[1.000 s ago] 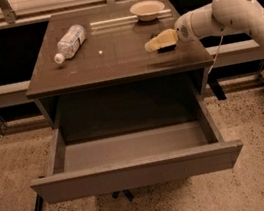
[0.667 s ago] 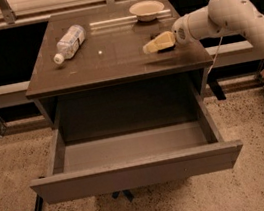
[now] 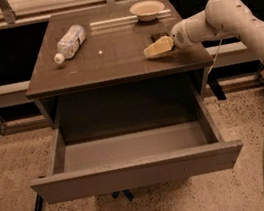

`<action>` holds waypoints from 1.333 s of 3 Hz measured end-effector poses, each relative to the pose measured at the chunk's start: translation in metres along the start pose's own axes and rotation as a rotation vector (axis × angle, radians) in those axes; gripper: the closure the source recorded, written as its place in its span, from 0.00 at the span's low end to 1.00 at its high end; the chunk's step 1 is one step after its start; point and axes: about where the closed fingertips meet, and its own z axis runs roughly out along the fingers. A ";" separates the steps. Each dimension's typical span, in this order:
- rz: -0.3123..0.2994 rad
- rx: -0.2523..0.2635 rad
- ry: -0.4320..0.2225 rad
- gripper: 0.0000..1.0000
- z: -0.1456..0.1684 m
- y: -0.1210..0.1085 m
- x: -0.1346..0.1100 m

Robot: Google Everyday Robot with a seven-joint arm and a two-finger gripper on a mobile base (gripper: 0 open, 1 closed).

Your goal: Place rxbar chocolate into top drawer

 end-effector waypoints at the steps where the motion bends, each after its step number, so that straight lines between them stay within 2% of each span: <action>1: -0.026 0.003 0.004 0.43 0.000 0.007 -0.004; 3: -0.083 0.028 -0.021 0.89 -0.015 0.023 -0.016; 4: -0.106 0.043 -0.034 1.00 -0.035 0.035 -0.022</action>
Offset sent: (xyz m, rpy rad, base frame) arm -0.0164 0.0107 0.0285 -0.0626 -0.0782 0.0158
